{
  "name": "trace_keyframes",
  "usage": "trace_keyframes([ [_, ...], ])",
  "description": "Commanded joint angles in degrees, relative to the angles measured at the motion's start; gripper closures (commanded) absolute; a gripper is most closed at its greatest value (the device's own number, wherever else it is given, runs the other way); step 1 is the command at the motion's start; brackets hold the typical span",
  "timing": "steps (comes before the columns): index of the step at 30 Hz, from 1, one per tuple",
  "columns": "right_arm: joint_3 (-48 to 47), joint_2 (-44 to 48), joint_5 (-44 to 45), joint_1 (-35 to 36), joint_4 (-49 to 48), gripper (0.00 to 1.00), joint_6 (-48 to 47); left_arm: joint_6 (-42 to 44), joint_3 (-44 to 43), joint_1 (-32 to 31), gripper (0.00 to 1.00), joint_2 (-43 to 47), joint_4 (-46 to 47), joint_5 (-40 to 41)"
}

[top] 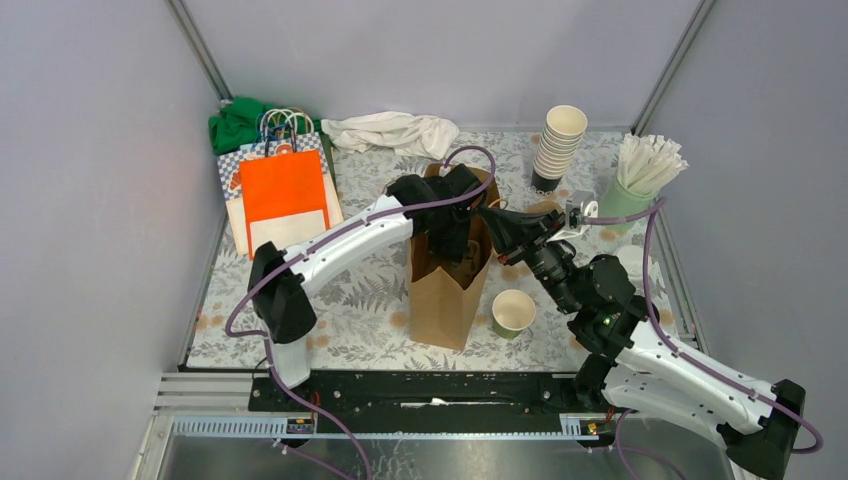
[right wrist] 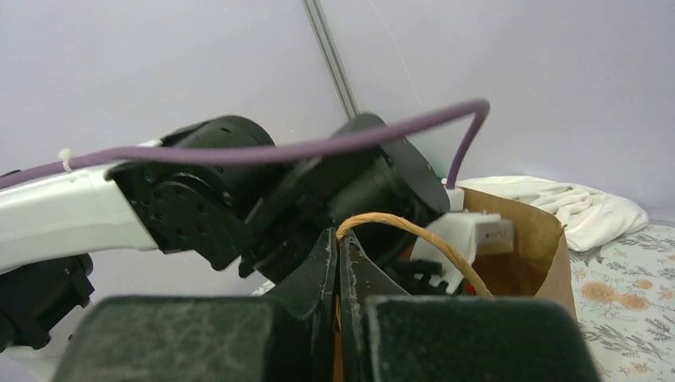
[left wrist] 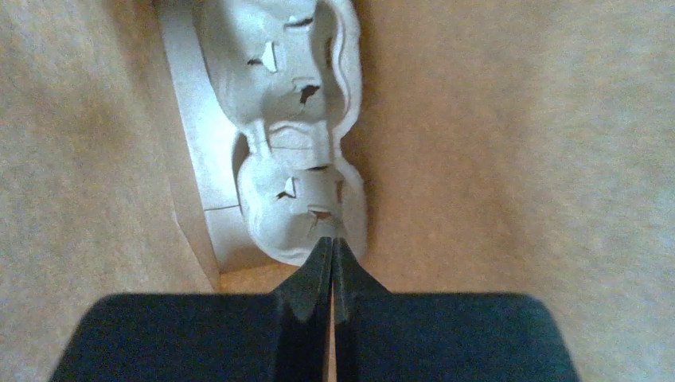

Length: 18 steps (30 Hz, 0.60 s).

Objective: Pack the takeout coffee
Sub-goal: Adjust the cup tray in the takeout bag.

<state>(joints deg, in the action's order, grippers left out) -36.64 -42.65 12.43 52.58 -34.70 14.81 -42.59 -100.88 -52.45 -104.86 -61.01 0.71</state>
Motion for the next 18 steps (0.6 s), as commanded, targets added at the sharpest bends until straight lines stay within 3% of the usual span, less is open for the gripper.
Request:
trace_keyframes([
  [1, 0.5, 0.4, 0.1, 0.3, -3.8, 1.00, -0.4, 0.3, -4.3, 0.3, 1.00, -0.7, -2.5, 1.7],
  [5, 0.4, 0.6, 0.5, 0.3, -3.6, 1.00, -0.3, -4.9, -5.3, 0.0, 1.00, -2.4, -3.1, 2.8],
  [13, 0.6, 0.0, 0.7, 0.3, -5.4, 1.00, 0.2, -24.1, -4.7, -0.7, 1.00, -1.3, -5.4, 11.3],
  [18, 0.6, -0.6, 0.3, 0.3, -6.4, 1.00, 0.8, -27.7, -11.6, -1.6, 1.00, -6.6, -10.7, 11.4],
])
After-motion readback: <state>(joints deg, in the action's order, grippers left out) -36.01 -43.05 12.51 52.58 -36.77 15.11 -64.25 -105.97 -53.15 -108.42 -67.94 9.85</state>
